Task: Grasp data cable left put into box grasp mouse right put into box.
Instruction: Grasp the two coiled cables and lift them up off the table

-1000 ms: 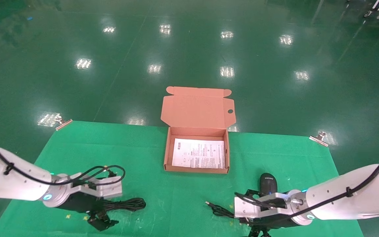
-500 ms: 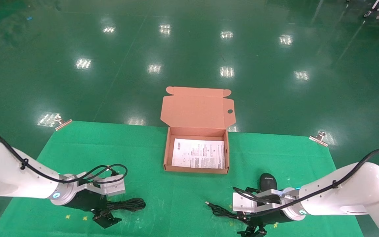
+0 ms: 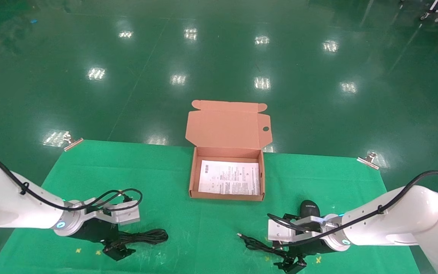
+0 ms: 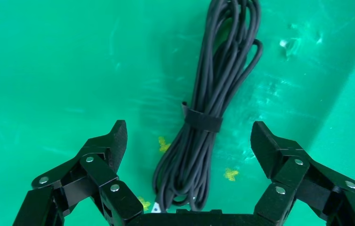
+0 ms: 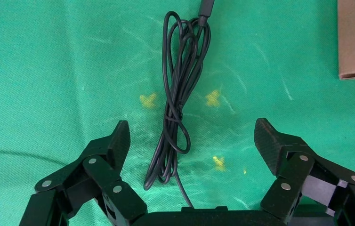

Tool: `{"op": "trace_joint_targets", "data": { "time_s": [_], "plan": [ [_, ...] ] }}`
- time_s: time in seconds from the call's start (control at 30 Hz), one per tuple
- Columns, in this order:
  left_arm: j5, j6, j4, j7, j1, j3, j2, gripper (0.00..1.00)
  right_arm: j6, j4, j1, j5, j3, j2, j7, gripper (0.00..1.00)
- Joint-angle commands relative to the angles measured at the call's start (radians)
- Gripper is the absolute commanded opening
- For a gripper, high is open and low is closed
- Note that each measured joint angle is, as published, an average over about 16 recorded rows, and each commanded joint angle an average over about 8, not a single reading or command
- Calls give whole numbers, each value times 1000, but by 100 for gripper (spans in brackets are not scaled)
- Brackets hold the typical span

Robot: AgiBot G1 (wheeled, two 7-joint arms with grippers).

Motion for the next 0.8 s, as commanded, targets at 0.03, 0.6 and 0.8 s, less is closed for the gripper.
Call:
{"op": "trace_joint_targets", "data": {
  "time_s": [0.03,0.6,0.8],
  "plan": [
    [0,0,-2,-1,0,0,-1,0,0,2,0,0,0,1,0,0],
    [1,11,-20,-4,5,1,-2,0,-6,16,-2,-2,-1,6,3,0],
    [1,13,-22,-5,5,1,-2,0,-6,18,-2,-2,-1,7,4,0]
  ]
}}
